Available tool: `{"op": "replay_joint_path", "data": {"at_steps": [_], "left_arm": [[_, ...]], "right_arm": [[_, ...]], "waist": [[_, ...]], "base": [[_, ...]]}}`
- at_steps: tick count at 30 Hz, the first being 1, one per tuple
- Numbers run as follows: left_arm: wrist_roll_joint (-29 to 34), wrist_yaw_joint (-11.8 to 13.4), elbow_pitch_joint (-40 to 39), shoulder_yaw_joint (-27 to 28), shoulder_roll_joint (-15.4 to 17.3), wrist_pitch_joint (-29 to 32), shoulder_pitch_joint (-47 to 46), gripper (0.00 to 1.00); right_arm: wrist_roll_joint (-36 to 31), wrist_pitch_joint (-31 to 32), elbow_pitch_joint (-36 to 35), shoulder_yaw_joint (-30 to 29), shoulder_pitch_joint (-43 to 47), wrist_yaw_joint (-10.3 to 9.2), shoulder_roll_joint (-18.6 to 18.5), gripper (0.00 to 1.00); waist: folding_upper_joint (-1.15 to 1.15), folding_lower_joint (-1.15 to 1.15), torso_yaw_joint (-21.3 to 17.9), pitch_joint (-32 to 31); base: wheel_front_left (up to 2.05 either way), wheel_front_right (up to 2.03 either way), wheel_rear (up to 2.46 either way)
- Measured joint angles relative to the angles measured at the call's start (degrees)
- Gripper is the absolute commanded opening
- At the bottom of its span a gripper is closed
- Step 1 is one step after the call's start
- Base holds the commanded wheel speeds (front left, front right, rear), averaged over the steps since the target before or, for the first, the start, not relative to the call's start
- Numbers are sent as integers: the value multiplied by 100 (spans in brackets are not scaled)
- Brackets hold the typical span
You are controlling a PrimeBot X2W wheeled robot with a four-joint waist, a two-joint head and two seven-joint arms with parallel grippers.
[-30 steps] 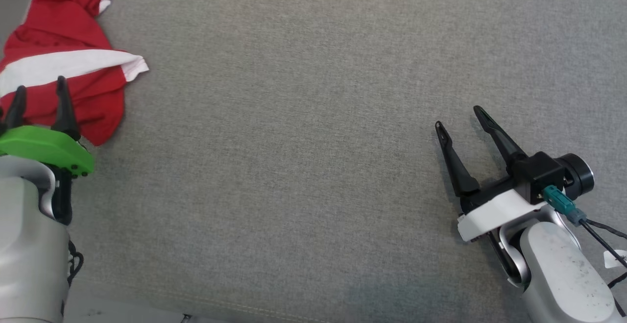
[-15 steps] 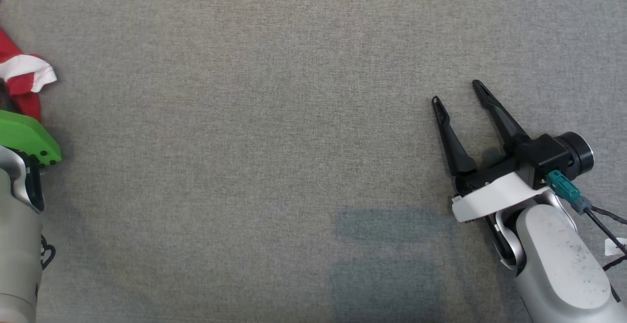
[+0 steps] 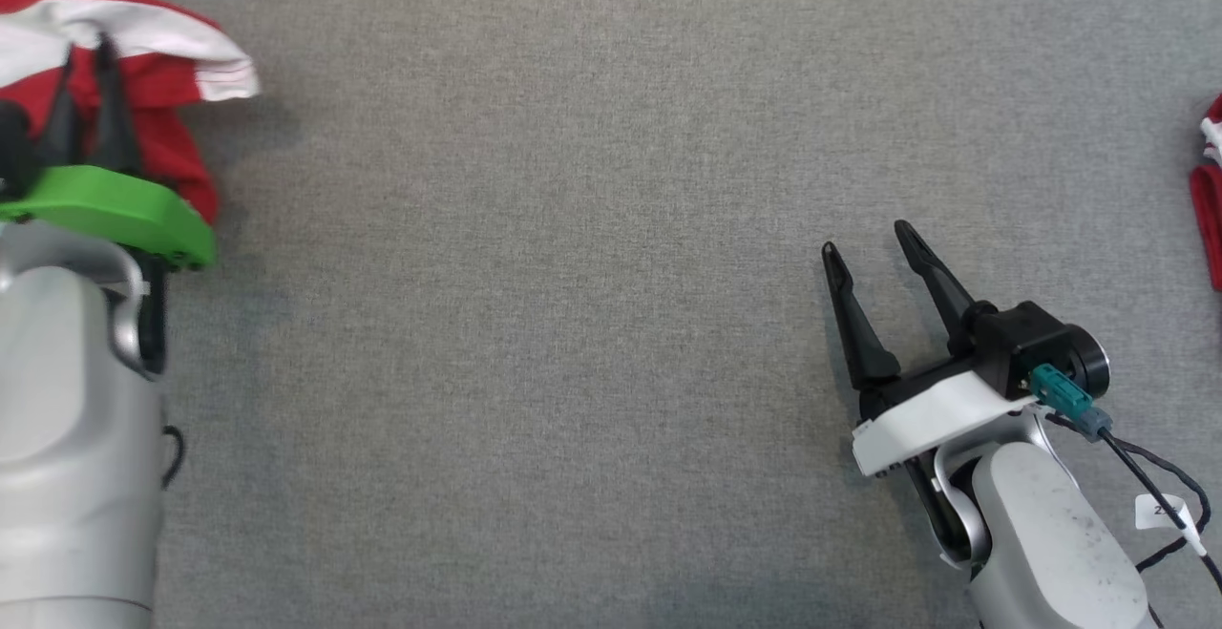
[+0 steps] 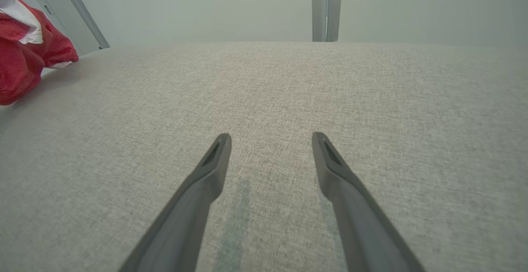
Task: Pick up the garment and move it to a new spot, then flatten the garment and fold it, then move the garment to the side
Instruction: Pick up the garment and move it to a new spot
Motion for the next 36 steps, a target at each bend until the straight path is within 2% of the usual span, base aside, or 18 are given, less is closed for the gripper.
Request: {"op": "replay_joint_path", "data": {"at_steps": [5, 10, 15, 19, 20, 21, 23, 26, 30, 36], "left_arm": [[122, -118, -678, -632, -676, 0, 536, 0], [62, -155, -843, -1534, -1198, 1, 1172, 0], [-281, -156, -706, -2552, -1400, 18, 1577, 0], [-573, -153, -643, -2956, -1417, 9, 1667, 0], [-691, -116, -688, -3007, -1416, 8, 1686, 28], [-787, -59, -742, -3058, -1418, 8, 1703, 100], [-848, 2, -873, -3143, -1423, 2, 1725, 100], [-782, 223, -1104, -3042, -1433, 1, 1757, 100], [-564, 476, -1377, -2558, -1421, 0, 1986, 100], [-204, 769, -1774, -1677, -1168, -8, 2659, 100]], "right_arm": [[89, 0, 87, -66, 147, -1, 135, 100], [134, 0, 120, -127, 294, 0, 205, 100], [145, 1, 122, -156, 373, -1, 252, 100], [175, 1, 134, -186, 420, -1, 264, 100], [174, 1, 140, -170, 424, -1, 267, 100], [175, 0, 143, -158, 432, -1, 280, 100], [177, 1, 143, -164, 463, -1, 293, 100], [182, 1, 147, -208, 524, -1, 293, 100], [192, 1, 119, -261, 555, -1, 303, 100], [225, 1, 100, -276, 646, -1, 313, 100]], "waist": [[0, 0, -105, -379], [0, 0, -405, -647], [0, 0, -855, -802], [0, 0, -1237, -893], [0, 0, -1327, -914], [0, -1, -1416, -935], [0, 0, -1573, -978], [0, 0, -1732, -1072], [0, 0, -1782, -1242], [0, 0, -1609, -1473]], "base": [[0, 0, 0], [0, 0, 0], [0, 0, 0], [0, 0, 0], [0, 0, 0], [0, 0, 0], [0, 0, 0], [0, 0, 0], [0, 0, 0], [0, 0, 0]]}}
